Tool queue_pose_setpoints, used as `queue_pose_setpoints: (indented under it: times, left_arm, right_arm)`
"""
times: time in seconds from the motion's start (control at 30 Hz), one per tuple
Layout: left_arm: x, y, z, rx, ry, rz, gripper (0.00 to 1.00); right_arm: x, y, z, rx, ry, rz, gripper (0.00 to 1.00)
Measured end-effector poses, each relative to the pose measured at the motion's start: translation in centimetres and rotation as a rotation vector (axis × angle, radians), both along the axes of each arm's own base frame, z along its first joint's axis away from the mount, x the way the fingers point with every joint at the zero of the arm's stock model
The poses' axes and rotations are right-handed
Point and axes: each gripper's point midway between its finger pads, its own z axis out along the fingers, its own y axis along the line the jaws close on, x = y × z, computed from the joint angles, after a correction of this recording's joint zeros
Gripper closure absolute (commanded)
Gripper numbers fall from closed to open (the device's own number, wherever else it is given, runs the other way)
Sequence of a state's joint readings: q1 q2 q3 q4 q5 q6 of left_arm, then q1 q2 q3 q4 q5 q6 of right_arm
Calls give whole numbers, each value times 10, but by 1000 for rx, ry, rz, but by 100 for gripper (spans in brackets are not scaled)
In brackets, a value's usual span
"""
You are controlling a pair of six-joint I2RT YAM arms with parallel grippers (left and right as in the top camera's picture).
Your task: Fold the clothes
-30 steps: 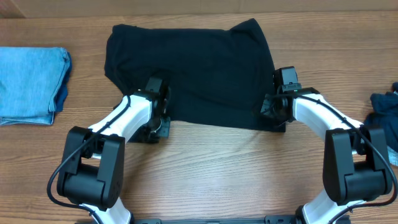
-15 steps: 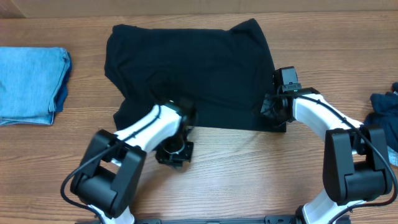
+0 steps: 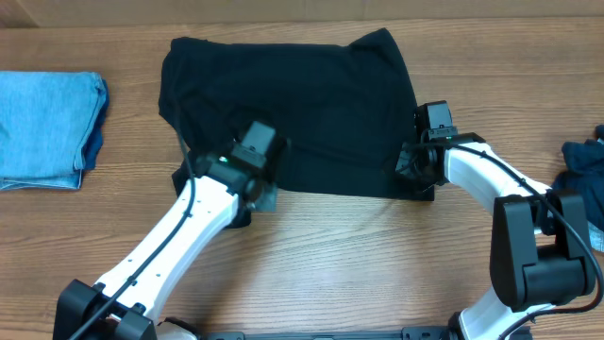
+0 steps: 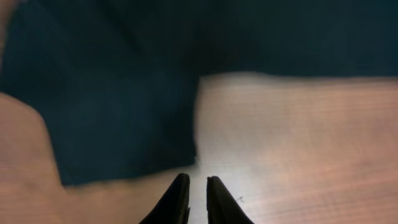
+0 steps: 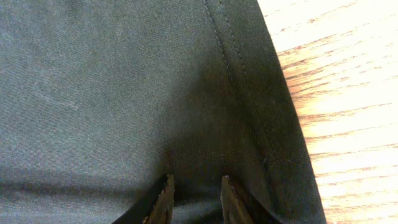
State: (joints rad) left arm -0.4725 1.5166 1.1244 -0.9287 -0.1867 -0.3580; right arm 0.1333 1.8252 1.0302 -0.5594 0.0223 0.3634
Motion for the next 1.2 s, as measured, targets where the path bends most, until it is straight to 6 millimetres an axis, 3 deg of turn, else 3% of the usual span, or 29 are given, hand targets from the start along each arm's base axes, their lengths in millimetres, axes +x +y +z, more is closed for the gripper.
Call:
queue_pose_setpoints:
  times: [0.07,0.13,0.33,0.43,0.57,0.67,0.73,0.93,1.2]
  left_arm:
    - [22,8,0,26,-62,-10,77]
    - [39,18,-8,58,-85,-14,83]
    - [51,29,-39,96,-37,-28,64]
    - [61,25,-38,89,-77,-40,65]
    - [78,27,-32,69,-145,-21,75]
    - [83,37,-37,63,-134,-1,90]
    - [81,41,-50,56,-94,6,96]
    - [56,40,-99,45,99,-11,96]
    - [16,32,-106,30,265,-24,96]
  right_arm:
    - [0,0,0,0,0,0,70]
    - [0,0,0,0,1,1,70]
    - [-2,0,0,1,7,1,70]
    - [-1,0,0,3,7,1,70]
    - [-1,0,0,4,7,1,70]
    - [-1,1,0,5,7,2,69]
    - [-1,1,0,6,7,2,69]
    - [-1,1,0,6,7,2,69]
    - [-2,1,0,6,8,2,70]
